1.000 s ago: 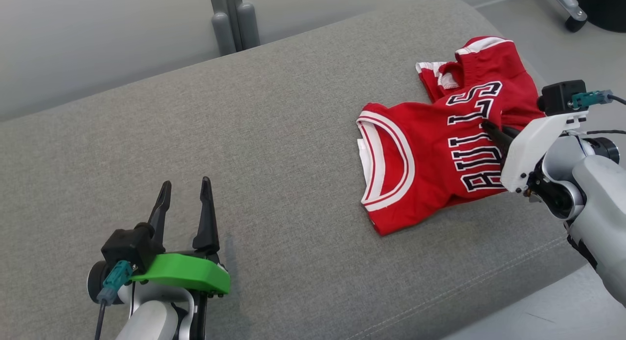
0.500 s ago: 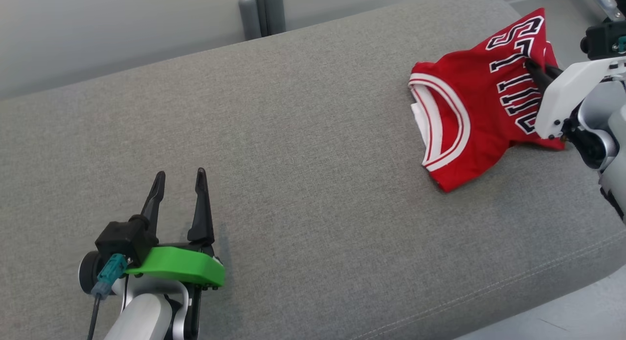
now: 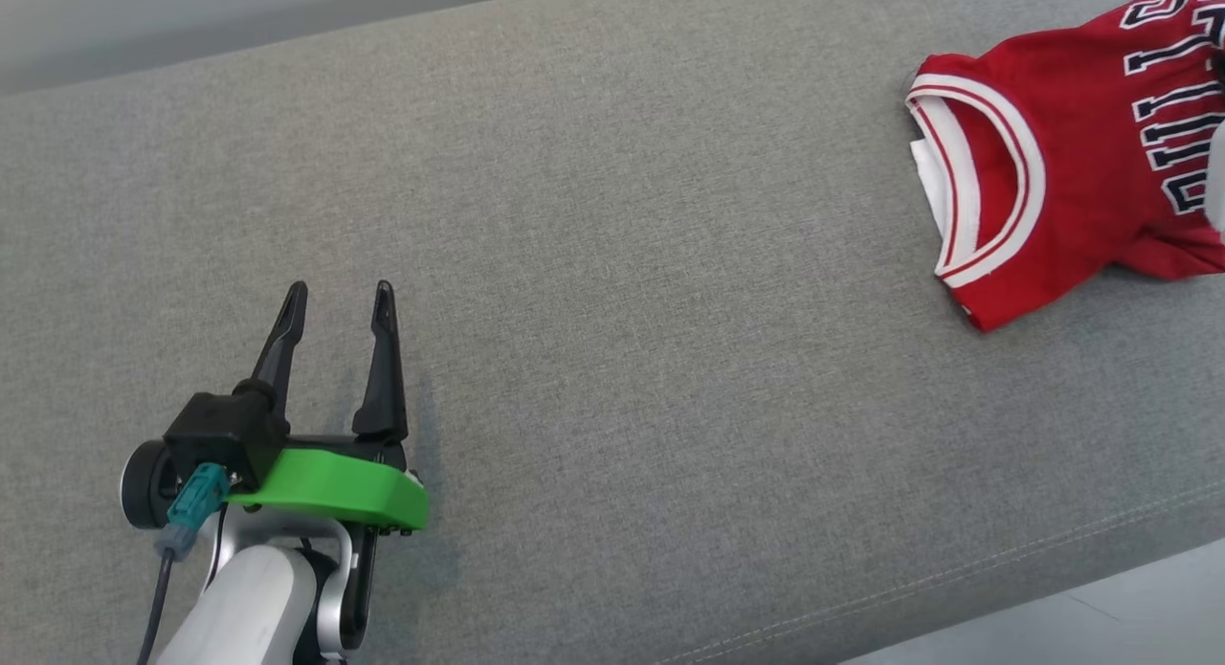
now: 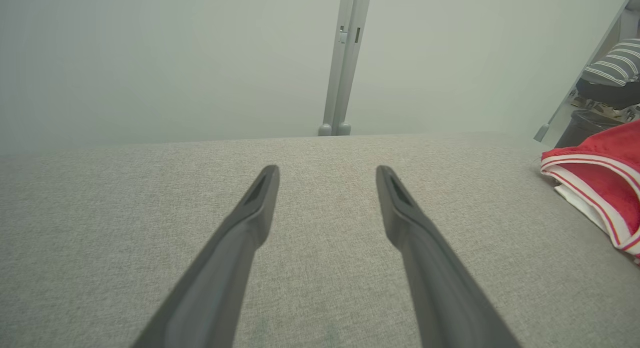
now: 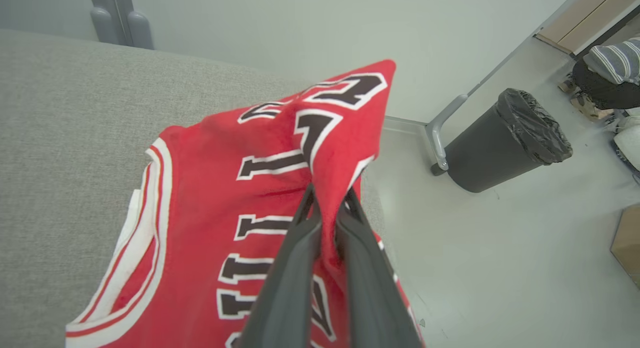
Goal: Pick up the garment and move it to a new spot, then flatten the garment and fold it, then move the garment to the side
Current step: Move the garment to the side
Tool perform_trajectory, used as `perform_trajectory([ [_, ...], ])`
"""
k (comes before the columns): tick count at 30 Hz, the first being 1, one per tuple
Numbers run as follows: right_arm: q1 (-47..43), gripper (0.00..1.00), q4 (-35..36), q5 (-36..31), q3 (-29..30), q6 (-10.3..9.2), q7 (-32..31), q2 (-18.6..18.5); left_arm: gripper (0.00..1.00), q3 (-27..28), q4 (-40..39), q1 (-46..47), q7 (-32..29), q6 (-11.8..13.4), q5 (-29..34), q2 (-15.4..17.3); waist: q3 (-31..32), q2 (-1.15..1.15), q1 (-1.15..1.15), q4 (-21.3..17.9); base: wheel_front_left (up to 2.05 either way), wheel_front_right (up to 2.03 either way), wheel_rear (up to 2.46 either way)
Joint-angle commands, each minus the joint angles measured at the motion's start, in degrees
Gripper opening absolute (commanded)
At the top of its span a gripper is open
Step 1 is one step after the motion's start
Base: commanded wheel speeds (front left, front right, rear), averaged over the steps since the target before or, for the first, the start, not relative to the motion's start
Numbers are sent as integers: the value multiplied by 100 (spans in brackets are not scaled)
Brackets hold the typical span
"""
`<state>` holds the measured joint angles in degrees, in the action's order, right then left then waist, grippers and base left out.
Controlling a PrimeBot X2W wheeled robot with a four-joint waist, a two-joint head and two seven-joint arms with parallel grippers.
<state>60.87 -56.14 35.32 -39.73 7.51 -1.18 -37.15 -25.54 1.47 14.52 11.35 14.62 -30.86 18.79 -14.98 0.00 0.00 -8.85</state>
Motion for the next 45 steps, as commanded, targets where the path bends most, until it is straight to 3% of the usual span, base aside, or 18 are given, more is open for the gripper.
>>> perform_trajectory([
  [1,119,0,-106,-108,-35,-4,98,-75,100,6,-74,103,-31,30,71,58,-183,0,0,116,0,0,0],
  [9,423,0,-801,-433,8,-7,466,-301,100,-50,-402,175,-202,118,192,198,-435,0,0,215,0,0,0],
  [22,663,1,-1690,-1036,298,-7,1279,-259,100,-81,-773,213,-472,255,344,444,-782,0,0,207,0,0,0],
  [24,629,17,-1741,-1153,407,-7,1320,-226,100,-88,-809,224,-511,274,355,477,-820,0,0,198,0,0,0],
  [25,629,44,-1754,-1227,491,-7,1365,-254,100,-90,-822,228,-533,284,368,496,-839,0,0,194,0,0,0],
  [26,627,100,-1763,-1306,560,-7,1389,-263,100,-90,-835,234,-540,293,377,508,-856,0,0,190,0,0,0],
  [35,296,100,-1772,-1817,1425,-7,1354,-123,100,-92,-916,232,-615,354,399,578,-910,0,0,109,0,0,0],
  [45,230,100,-1775,-2383,2009,-7,1506,150,100,-119,-859,236,-568,349,340,538,-804,0,0,41,0,0,0],
])
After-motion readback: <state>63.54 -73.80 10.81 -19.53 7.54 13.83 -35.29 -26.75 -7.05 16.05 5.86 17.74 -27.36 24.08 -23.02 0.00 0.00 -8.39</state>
